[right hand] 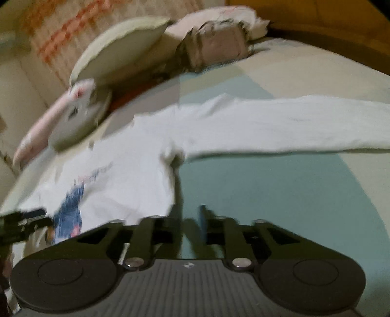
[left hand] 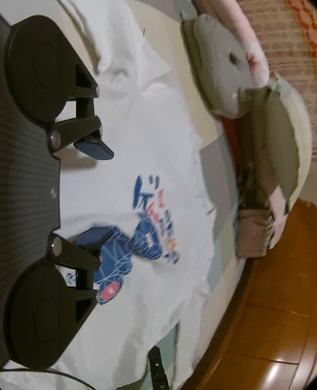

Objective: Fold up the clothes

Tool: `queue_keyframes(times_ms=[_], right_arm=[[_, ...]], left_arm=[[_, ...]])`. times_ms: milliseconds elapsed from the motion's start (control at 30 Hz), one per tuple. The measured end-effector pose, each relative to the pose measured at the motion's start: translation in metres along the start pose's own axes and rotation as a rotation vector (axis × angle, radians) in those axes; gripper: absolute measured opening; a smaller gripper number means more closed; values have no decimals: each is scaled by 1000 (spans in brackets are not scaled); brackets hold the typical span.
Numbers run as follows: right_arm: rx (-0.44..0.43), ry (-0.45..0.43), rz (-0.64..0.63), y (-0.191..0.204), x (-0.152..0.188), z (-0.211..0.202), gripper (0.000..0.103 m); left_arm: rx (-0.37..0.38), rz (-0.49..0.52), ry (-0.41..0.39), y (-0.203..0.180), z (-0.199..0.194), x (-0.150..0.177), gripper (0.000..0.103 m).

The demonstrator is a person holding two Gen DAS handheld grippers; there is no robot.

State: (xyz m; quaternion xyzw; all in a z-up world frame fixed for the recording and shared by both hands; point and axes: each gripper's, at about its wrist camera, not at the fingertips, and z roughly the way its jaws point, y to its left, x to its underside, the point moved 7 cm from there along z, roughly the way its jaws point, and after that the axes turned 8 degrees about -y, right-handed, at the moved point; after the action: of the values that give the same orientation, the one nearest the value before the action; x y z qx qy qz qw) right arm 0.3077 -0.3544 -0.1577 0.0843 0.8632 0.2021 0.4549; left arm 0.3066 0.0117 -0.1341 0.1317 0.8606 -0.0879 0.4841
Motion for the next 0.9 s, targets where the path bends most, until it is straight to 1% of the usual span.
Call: queue_keyframes(times_ms=[33, 100, 200, 267, 300, 367, 400, 467, 600, 633, 700, 733, 767, 833, 900], right_arm=[[9, -11, 16, -5, -2, 1, 46], [9, -19, 57, -13, -4, 3, 47], [-3, -31, 111, -20, -5, 4, 47], [13, -37, 111, -19, -5, 2, 47], [25, -40, 106, -18, -5, 2, 49], [48, -51, 83, -13, -7, -1, 56], [59, -59, 68, -10, -8, -3, 60], [66, -78, 45, -3, -11, -7, 61], [30, -97, 50, 11, -15, -12, 61], [20, -99, 47, 15, -16, -13, 61], [11, -104, 28, 22, -16, -13, 61], [6, -106, 18, 26, -16, -13, 61], [4, -107, 8, 29, -16, -13, 61], [9, -102, -8, 32, -16, -12, 61], [9, -102, -19, 33, -15, -12, 61]], left_arm=[[5, -23, -12, 5, -4, -3, 62], [7, -86, -34, 19, -13, -8, 62], [-30, -178, -35, 46, -19, -9, 62], [-53, -237, -30, 65, -22, -6, 62], [-68, -258, -30, 74, -23, -5, 62], [-107, -287, -19, 90, -25, 0, 60], [-112, -305, -9, 96, -23, 3, 59], [-103, -348, 11, 104, -17, 10, 58], [-49, -437, 55, 109, 0, 24, 56], [-39, -448, 60, 108, 3, 27, 54], [-89, -387, 60, 103, 6, 27, 37], [-118, -352, 59, 101, 7, 26, 14], [-147, -316, 58, 99, 8, 26, 6], [-209, -262, 56, 98, 9, 25, 6], [-289, -245, 53, 107, 8, 25, 6]])
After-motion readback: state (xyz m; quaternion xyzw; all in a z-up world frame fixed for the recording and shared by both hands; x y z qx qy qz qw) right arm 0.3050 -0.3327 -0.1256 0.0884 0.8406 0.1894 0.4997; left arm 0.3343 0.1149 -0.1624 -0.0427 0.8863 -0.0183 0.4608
